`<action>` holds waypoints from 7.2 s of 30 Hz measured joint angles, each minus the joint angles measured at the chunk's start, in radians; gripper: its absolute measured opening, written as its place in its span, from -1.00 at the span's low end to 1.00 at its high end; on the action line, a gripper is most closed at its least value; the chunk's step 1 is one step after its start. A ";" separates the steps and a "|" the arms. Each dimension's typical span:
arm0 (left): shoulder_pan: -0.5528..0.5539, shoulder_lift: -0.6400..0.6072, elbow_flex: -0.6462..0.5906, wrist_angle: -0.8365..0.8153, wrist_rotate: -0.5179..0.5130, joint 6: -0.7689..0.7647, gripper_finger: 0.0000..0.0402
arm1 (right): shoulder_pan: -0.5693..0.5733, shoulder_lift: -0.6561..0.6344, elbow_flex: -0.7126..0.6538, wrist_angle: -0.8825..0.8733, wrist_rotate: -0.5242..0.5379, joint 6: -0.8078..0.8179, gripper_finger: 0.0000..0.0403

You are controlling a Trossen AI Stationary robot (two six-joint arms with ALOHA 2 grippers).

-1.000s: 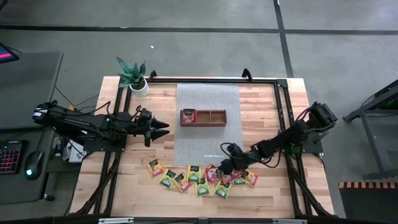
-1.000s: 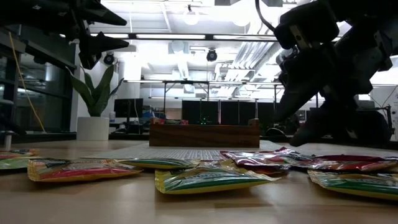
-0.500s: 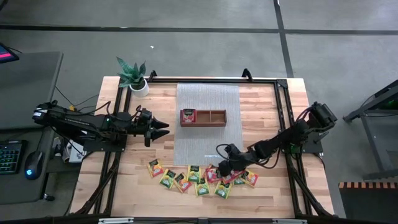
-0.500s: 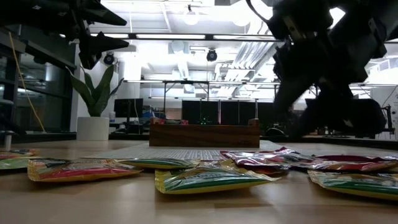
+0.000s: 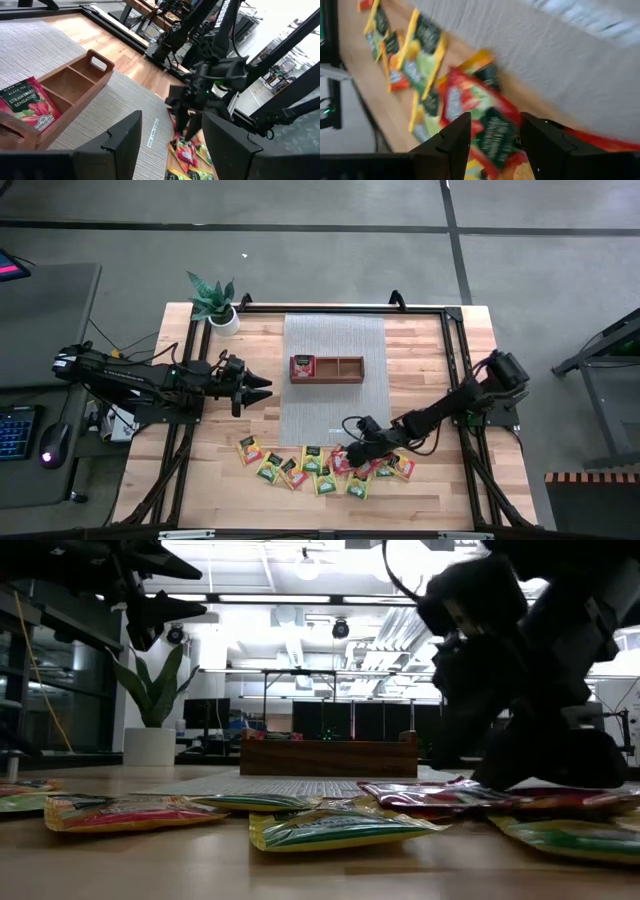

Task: Pick & Place Tea
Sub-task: Put the red tea bag into the left section of the wooden organizer

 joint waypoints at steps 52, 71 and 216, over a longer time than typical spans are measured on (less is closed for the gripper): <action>0.000 0.000 0.000 0.002 0.032 -0.007 0.02 | -0.050 -0.195 0.074 -0.260 -0.044 -0.244 -0.95; 0.000 0.000 0.000 0.001 0.032 -0.008 0.02 | -0.050 -0.195 0.074 -0.255 -0.052 -0.260 -0.48; 0.000 0.000 0.000 -0.101 0.168 -0.027 0.02 | -0.748 0.436 1.558 -1.404 -0.272 -1.915 -1.00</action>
